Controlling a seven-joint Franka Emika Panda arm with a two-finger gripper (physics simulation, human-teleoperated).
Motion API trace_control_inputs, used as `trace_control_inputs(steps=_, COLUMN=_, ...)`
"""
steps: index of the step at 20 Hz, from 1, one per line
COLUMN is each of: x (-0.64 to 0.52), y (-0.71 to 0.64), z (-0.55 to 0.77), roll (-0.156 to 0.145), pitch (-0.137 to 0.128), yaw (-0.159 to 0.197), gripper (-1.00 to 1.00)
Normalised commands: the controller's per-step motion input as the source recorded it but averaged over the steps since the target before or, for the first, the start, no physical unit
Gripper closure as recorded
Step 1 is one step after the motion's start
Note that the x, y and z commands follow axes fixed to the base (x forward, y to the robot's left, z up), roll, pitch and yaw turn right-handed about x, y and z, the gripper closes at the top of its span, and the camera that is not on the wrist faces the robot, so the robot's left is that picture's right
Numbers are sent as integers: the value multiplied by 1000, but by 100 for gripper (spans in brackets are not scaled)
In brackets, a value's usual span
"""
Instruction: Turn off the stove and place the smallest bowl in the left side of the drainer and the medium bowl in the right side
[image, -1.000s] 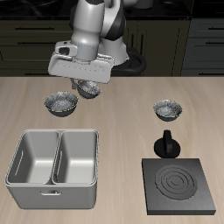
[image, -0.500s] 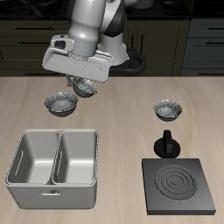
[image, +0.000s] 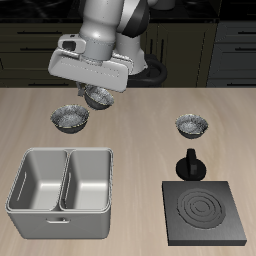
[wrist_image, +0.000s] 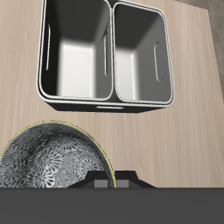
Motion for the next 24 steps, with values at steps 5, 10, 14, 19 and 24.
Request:
trace_control_inputs(steps=5, x=240, y=-15, z=183, roll=9, pitch=11, yaw=-31, gripper=100)
trace_control_inputs(steps=10, x=222, y=-182, z=207, roll=-9, pitch=-10, yaw=-67, gripper=100)
trace_control_inputs(steps=14, x=148, y=-9, z=117, roll=80, pitch=-30, yaw=-60, gripper=100)
trace_control_inputs(steps=19, x=182, y=54, z=-62, roll=121, pitch=7, yaw=-32, gripper=100)
trace_control_inputs(steps=24, x=181, y=107, z=-72, roll=39, pitch=-5, yaw=28, gripper=100)
